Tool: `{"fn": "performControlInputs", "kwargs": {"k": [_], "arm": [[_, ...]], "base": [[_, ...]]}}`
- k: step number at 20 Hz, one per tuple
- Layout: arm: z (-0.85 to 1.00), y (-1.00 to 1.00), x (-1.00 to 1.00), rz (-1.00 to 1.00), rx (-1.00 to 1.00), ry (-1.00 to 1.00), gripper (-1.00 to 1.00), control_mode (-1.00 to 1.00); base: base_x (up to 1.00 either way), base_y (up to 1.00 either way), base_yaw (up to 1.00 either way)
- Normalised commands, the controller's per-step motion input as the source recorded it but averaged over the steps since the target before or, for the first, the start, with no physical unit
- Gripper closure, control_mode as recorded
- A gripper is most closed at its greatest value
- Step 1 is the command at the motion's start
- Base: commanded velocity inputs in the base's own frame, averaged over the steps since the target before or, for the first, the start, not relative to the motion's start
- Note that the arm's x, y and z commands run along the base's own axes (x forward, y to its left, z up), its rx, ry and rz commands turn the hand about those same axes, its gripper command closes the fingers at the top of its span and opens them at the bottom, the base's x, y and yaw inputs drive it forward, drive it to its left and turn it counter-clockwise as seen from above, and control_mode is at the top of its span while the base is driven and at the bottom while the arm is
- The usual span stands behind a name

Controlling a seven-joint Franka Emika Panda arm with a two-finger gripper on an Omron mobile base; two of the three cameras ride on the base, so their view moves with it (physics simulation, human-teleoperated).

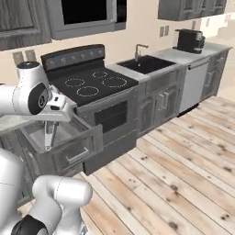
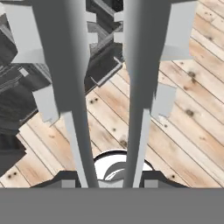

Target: Take the tongs from the drawer on the right and place them on the dining counter next to the tray containing the hot dog.

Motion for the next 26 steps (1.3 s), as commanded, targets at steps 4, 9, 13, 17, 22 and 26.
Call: {"fn": "performControlInputs", "kwargs": {"k": [4, 9, 13, 17, 22, 26], "arm": [[0.00, 0.00, 0.00, 0.00, 0.00, 0.00, 1.00, 1.00], [0.00, 0.00, 0.00, 0.00, 0.00, 0.00, 1.00, 1.00], [0.00, 0.00, 0.00, 0.00, 0.00, 0.00, 1.00, 1.00], [0.00, 0.00, 0.00, 0.00, 0.00, 0.00, 1.00, 1.00], [0.00, 0.00, 0.00, 0.00, 0.00, 0.00, 1.00, 1.00], [0.00, 0.00, 0.00, 0.00, 0.00, 0.00, 1.00, 1.00]], "base": [[0.00, -0.08, -0.85], [0.00, -0.24, -0.83], [0.00, -0.31, -0.80], [0.00, -0.15, -0.73], [-0.12, 0.03, -0.54], [-0.12, 0.07, -0.34]]}}
